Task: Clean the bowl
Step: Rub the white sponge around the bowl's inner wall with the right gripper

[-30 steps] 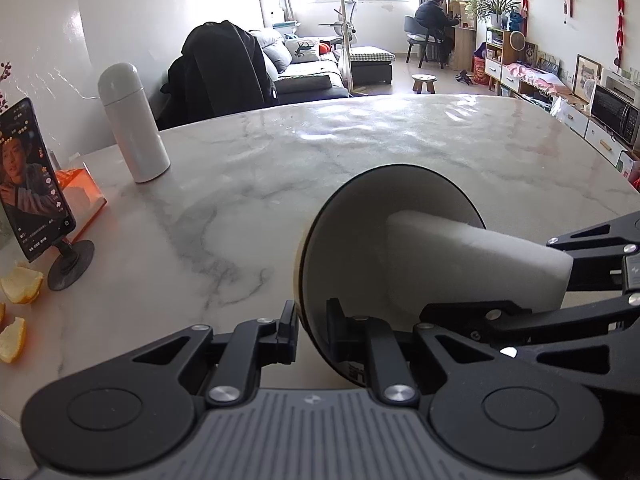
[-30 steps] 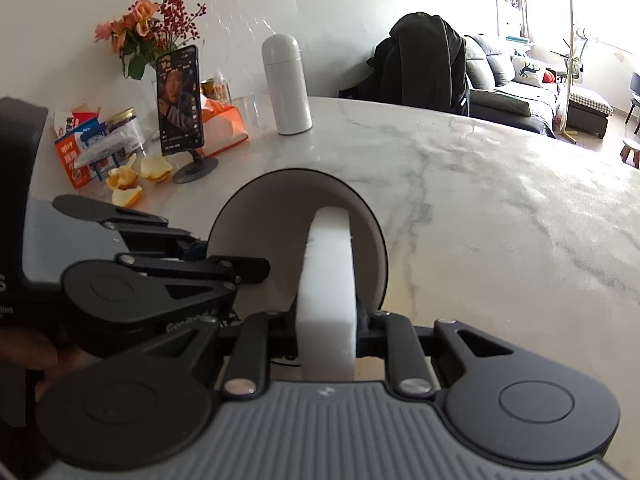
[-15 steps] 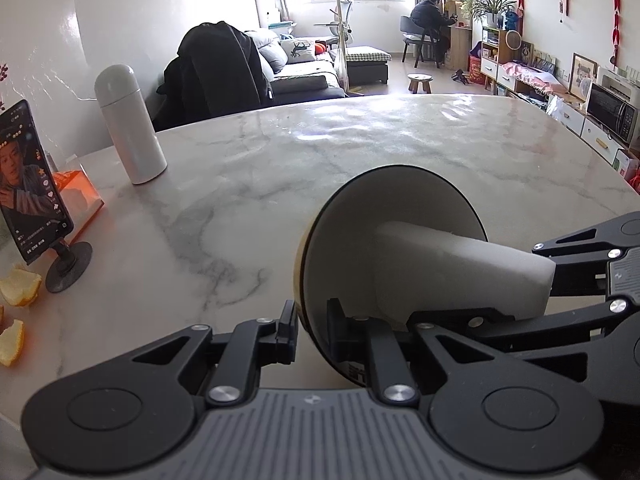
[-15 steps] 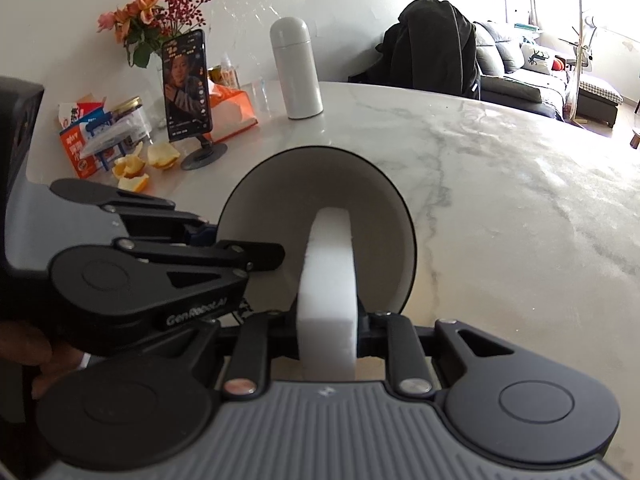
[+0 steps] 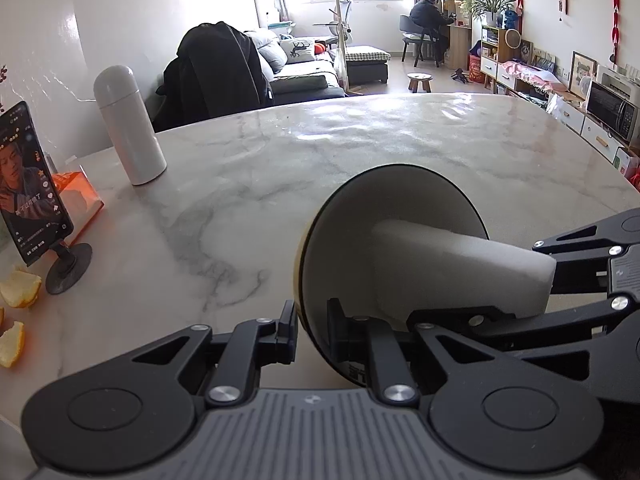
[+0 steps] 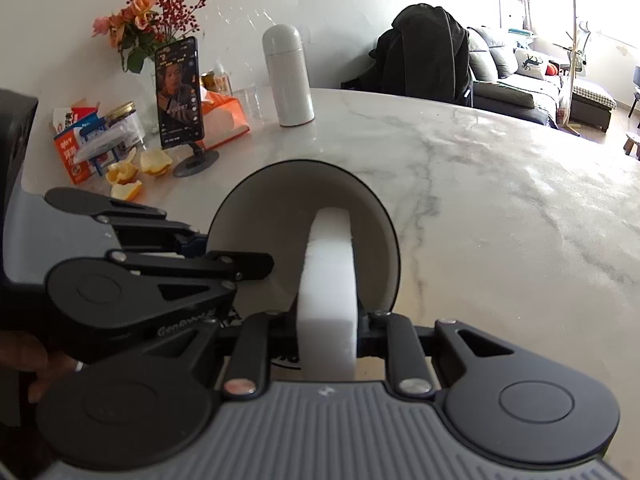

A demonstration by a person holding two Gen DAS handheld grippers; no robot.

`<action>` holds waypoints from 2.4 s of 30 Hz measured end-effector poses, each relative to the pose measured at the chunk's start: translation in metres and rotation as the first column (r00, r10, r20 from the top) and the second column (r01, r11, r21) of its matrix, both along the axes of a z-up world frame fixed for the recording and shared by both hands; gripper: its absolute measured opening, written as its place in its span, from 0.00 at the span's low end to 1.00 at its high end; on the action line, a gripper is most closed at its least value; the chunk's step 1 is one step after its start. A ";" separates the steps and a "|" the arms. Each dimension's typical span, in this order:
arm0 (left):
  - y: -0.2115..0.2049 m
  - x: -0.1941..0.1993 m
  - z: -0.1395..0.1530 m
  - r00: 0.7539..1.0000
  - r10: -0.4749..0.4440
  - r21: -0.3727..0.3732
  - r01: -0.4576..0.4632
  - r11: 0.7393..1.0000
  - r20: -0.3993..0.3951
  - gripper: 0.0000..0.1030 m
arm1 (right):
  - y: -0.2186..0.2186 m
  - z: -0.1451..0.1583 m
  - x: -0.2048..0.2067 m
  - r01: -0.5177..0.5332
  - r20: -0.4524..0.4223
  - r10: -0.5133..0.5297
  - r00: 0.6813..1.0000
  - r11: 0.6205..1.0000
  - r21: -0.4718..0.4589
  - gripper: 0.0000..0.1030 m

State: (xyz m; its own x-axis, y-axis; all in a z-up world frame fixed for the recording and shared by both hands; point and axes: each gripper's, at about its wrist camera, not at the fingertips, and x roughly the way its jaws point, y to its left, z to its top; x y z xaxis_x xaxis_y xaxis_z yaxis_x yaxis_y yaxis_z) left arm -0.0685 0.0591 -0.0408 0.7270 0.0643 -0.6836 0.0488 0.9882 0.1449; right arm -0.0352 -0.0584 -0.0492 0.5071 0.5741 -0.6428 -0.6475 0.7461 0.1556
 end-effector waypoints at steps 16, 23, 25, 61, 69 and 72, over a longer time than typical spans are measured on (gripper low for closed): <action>0.000 -0.001 0.000 1.000 -0.002 0.010 0.002 1.000 -0.002 0.14 | -0.007 0.007 0.002 0.030 0.025 -0.030 0.999 1.000 0.005 0.21; 0.000 0.000 0.001 1.000 -0.002 0.011 0.002 1.000 -0.003 0.14 | -0.002 0.001 0.001 0.002 0.003 -0.002 1.000 1.000 0.004 0.21; 0.001 0.000 0.001 1.000 0.000 0.001 0.000 1.000 -0.006 0.14 | 0.001 0.000 0.001 -0.005 -0.003 0.005 1.000 1.000 0.001 0.21; -0.003 -0.002 0.002 1.000 -0.002 0.014 0.002 1.000 -0.009 0.15 | -0.003 0.003 0.001 0.011 0.007 -0.011 1.000 1.000 0.010 0.21; -0.004 -0.002 0.002 1.000 -0.007 0.019 0.007 1.000 -0.008 0.15 | -0.007 0.006 0.003 0.025 0.012 -0.025 1.000 1.000 0.018 0.21; -0.002 -0.002 0.002 1.000 -0.006 0.009 0.006 1.000 -0.011 0.15 | -0.004 0.003 0.003 0.010 -0.002 -0.010 1.000 1.000 0.019 0.21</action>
